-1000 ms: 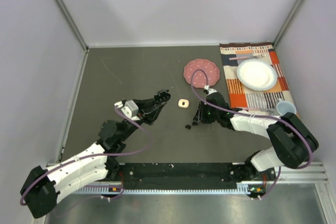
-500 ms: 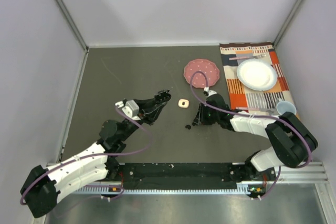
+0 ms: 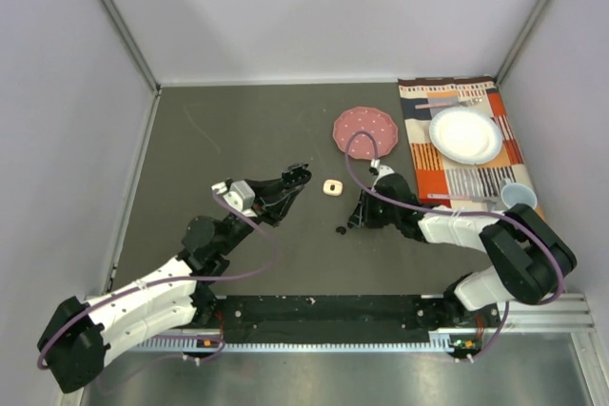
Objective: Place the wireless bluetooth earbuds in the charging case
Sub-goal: Pick up the right earbud from the center of the board.
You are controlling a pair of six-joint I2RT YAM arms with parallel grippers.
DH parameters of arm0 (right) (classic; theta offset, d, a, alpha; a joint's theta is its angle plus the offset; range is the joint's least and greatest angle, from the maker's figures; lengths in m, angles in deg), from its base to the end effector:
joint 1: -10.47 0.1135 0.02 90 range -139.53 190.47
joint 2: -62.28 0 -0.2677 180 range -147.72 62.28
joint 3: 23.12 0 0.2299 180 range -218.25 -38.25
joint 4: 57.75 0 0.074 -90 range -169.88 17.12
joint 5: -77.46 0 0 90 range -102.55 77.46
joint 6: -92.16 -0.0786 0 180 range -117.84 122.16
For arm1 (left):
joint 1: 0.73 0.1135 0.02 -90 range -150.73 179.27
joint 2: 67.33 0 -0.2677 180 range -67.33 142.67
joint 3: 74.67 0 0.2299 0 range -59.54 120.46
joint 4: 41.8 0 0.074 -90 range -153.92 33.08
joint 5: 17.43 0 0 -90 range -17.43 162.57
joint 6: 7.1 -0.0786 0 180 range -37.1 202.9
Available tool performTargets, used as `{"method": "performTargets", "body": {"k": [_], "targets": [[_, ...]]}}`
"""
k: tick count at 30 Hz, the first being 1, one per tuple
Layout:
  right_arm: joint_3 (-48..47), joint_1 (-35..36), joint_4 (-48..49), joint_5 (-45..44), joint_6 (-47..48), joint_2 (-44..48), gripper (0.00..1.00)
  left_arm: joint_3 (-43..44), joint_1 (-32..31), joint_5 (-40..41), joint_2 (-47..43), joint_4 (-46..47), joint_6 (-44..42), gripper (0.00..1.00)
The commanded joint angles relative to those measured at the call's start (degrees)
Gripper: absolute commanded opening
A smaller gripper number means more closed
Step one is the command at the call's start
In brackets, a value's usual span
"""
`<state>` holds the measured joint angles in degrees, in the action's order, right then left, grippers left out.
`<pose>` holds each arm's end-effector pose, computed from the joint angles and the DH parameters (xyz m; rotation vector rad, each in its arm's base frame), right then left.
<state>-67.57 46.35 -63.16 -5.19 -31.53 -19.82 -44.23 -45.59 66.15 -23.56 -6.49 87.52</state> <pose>0.2179 0.1701 0.1345 -0.1146 2.4368 0.7327 0.1295 -0.1413 0.3026 0.5173 1.1159 -0.8227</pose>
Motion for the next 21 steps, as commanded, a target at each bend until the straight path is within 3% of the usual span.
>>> {"method": "performTargets", "body": {"k": [1, 12, 21], "targets": [[2.25, 0.51, -0.66, 1.26, -0.5, 0.89, 0.28, 1.13, 0.3, -0.35, 0.09, 3.18, 0.74, 0.0], [1.9, 0.51, -0.31, 0.99, -0.58, 1.07, 0.22, 0.95, 0.21, -0.09, 0.18, 3.18, 0.91, 0.0], [1.72, 0.42, 0.13, 0.56, -0.5, 1.68, 0.11, 0.69, 0.3, 0.35, -0.09, 3.09, 0.91, 0.0]]}}
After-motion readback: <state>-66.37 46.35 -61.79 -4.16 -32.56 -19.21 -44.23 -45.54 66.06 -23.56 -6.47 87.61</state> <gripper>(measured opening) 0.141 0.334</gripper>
